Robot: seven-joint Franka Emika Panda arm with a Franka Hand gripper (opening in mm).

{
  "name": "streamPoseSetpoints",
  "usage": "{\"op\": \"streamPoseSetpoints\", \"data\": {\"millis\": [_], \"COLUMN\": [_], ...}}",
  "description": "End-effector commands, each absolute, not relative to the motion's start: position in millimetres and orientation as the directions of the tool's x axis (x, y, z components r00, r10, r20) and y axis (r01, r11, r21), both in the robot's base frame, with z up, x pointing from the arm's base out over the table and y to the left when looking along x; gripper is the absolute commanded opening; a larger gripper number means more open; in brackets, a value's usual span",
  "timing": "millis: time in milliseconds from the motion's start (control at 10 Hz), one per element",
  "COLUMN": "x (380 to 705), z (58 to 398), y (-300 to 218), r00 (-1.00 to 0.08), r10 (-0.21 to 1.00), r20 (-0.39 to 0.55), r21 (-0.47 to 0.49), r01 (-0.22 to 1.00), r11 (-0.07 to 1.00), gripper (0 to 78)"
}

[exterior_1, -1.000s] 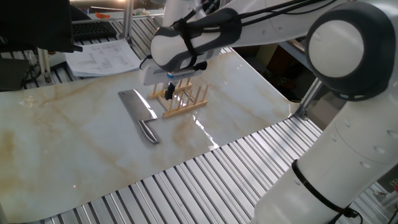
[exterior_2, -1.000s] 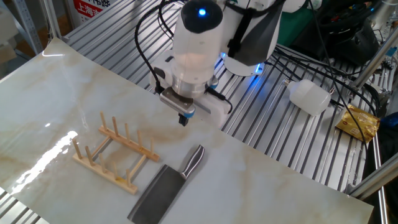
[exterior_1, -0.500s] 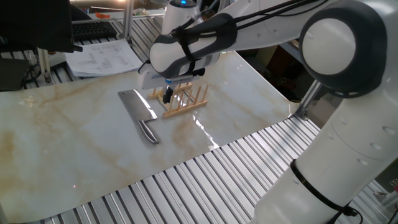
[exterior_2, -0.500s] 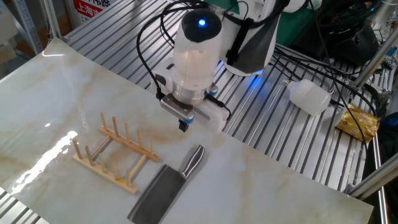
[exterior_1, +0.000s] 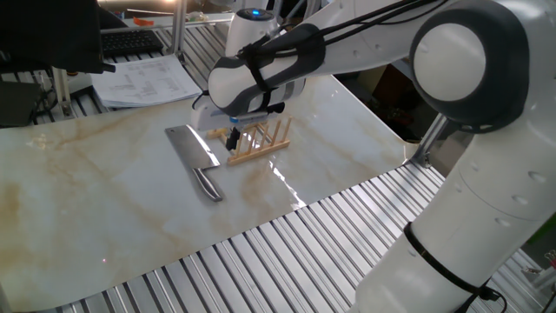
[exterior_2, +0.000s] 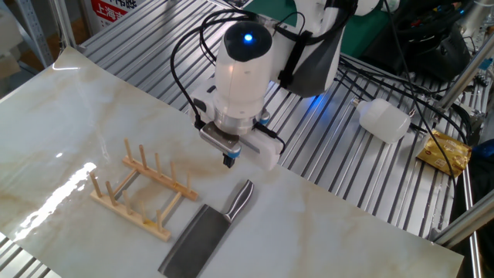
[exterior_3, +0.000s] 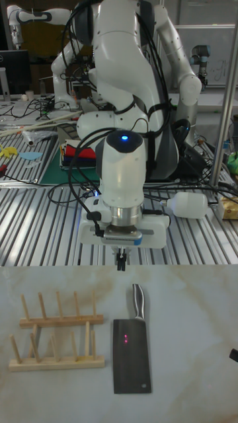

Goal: Put the knife on the knife rack

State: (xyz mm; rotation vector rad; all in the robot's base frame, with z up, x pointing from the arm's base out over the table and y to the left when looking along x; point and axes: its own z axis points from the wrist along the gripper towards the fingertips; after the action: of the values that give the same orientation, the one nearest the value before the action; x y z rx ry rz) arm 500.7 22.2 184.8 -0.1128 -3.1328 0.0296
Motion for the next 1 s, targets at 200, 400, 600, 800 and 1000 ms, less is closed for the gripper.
{"op": "streamPoseSetpoints", "data": {"millis": [200,400,600,800,1000], "x": [510.6,510.0,509.5,509.5,509.5], "z": [182.9,186.0,187.7,187.7,187.7], "y": [31.9,36.8,39.6,39.6,39.6], "r00": [-0.997,-0.996,-0.995,-0.995,-0.993], "r10": [0.078,0.087,0.099,0.093,0.117], "r20": [0.004,0.015,0.021,0.029,0.033], "r21": [0.036,0.034,0.037,0.038,0.027], "r01": [0.079,0.088,0.1,0.094,0.118], "r11": [0.996,0.996,0.994,0.995,0.993], "gripper": [0.0,0.0,0.0,0.0,0.0]}}
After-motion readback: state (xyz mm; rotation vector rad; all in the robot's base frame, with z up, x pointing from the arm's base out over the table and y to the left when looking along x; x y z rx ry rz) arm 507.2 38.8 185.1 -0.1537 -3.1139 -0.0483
